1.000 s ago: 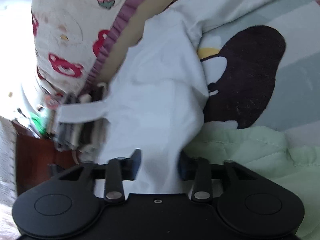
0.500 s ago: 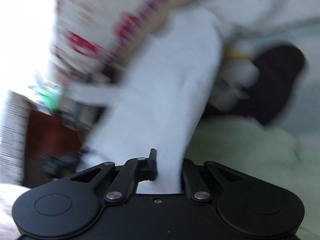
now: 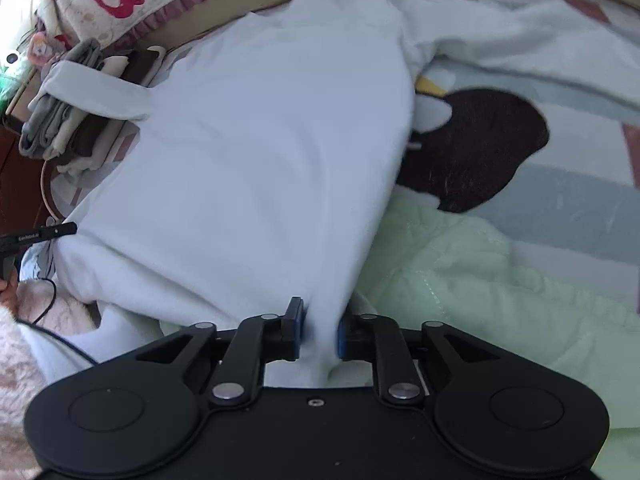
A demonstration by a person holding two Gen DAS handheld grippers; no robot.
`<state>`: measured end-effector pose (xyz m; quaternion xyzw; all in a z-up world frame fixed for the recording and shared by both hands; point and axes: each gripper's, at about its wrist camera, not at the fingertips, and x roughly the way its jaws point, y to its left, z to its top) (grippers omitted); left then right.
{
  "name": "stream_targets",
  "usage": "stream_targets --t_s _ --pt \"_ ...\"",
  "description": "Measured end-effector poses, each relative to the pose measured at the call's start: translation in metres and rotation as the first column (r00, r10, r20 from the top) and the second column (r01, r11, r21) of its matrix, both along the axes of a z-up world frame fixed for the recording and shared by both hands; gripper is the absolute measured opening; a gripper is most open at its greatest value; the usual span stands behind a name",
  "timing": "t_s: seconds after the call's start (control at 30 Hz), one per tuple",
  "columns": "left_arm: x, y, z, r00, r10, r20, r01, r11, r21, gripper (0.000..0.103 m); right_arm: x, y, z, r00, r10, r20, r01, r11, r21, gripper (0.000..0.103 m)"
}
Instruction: Fold clothes
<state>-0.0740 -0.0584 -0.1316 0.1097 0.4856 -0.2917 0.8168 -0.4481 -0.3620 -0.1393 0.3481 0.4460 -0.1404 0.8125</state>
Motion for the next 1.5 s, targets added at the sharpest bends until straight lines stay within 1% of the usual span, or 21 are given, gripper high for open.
stream_targets --t_s 0.1,0.23,0.3,0.33,0.37,0.4,0.43,0.53,0.63,0.73,0.77,0.9,1.03,1.17,1.23,1.27,1.3,1.37,1.4,1.47,1.5 --pt "0.004 0.013 0.008 0.999 0.043 -0.032 -0.045 0.996 -0.070 0.008 -0.018 -0.004 0.017 0.994 -0.078 0.080 0.082 0.995 -0.049 0.038" --pt "0.007 0.017 0.021 0.996 0.079 -0.034 -0.083 0.987 -0.135 0.011 -0.034 -0.019 0.039 0.933 -0.267 0.242 0.293 0.953 -0.076 0.043" --pt "0.010 0.016 0.028 0.993 0.115 -0.008 -0.115 0.979 -0.168 0.014 -0.027 -0.023 0.047 0.916 -0.277 0.290 0.320 0.941 -0.111 0.045" --pt "0.012 0.016 0.032 0.989 0.145 0.014 -0.140 0.972 -0.188 0.015 -0.016 -0.021 0.052 0.930 -0.226 0.292 0.283 0.943 -0.173 0.047" --pt "0.014 0.015 0.036 0.984 0.175 0.034 -0.165 0.964 -0.209 0.027 0.001 -0.014 0.057 0.962 -0.116 0.247 0.185 0.943 -0.278 0.050" --pt "0.021 0.015 0.039 0.976 0.210 0.053 -0.192 0.952 -0.239 0.036 0.027 0.000 0.061 0.990 0.042 0.138 0.020 0.908 -0.418 0.049" --pt "0.028 0.015 0.041 0.967 0.244 0.069 -0.217 0.939 -0.268 0.046 0.055 0.013 0.065 0.986 0.169 0.012 -0.138 0.840 -0.525 0.049" --pt "0.063 0.000 0.041 0.967 0.244 0.072 -0.208 0.922 -0.326 0.046 0.127 0.011 0.083 0.925 0.353 -0.141 -0.366 0.724 -0.585 0.049" --pt "0.099 -0.032 0.030 0.977 0.173 0.123 -0.122 0.932 -0.342 0.047 0.199 -0.023 0.111 0.879 0.465 -0.105 -0.411 0.628 -0.661 0.050" --pt "0.140 -0.075 0.007 0.984 0.116 0.136 -0.065 0.940 -0.335 0.048 0.264 -0.065 0.099 0.847 0.517 -0.127 -0.451 0.571 -0.685 0.049" --pt "0.153 -0.090 -0.004 0.986 0.097 0.137 -0.048 0.945 -0.324 0.048 0.284 -0.080 0.088 0.850 0.509 -0.140 -0.454 0.570 -0.685 0.047" --pt "0.188 -0.144 -0.045 0.993 -0.004 0.120 0.035 0.966 -0.255 0.048 0.326 -0.138 0.030 0.914 0.382 -0.138 -0.372 0.650 -0.663 0.038" --pt "0.221 -0.207 -0.077 0.982 -0.174 0.074 0.184 0.968 -0.172 0.048 0.341 -0.177 0.006 0.929 0.344 -0.135 -0.351 0.712 -0.608 0.039" --pt "0.235 -0.263 -0.091 0.949 -0.243 0.198 0.247 0.969 0.008 0.048 0.359 -0.203 -0.010 0.924 0.353 -0.144 -0.370 0.742 -0.558 0.044" --pt "0.236 -0.278 -0.091 0.898 -0.228 0.376 0.197 0.973 0.121 0.048 0.369 -0.208 -0.020 0.915 0.359 -0.182 -0.398 0.742 -0.539 0.045" --pt "0.238 -0.282 -0.091 0.868 -0.235 0.437 0.178 0.970 0.166 0.050 0.374 -0.210 -0.026 0.910 0.362 -0.201 -0.412 0.742 -0.529 0.045" --pt "0.243 -0.285 -0.091 0.859 -0.241 0.451 0.176 0.968 0.181 0.050 0.378 -0.211 -0.031 0.905 0.369 -0.212 -0.424 0.740 -0.523 0.045" --pt "0.256 -0.279 -0.093 0.895 -0.243 0.375 0.217 0.970 0.111 0.050 0.383 -0.212 -0.037 0.897 0.391 -0.207 -0.439 0.729 -0.525 0.047" --pt "0.262 -0.274 -0.094 0.915 -0.243 0.322 0.237 0.970 0.059 0.051 0.384 -0.213 -0.039 0.898 0.391 -0.202 -0.436 0.726 -0.532 0.054" --pt "0.274 -0.266 -0.096 0.943 -0.252 0.217 0.268 0.962 -0.047 0.062 0.385 -0.222 -0.046 0.913 0.362 -0.187 -0.404 0.746 -0.530 0.060" --pt "0.275 -0.263 -0.097 0.942 -0.267 0.204 0.286 0.956 -0.070 0.065 0.386 -0.227 -0.049 0.923 0.344 -0.174 -0.383 0.766 -0.516 0.062"
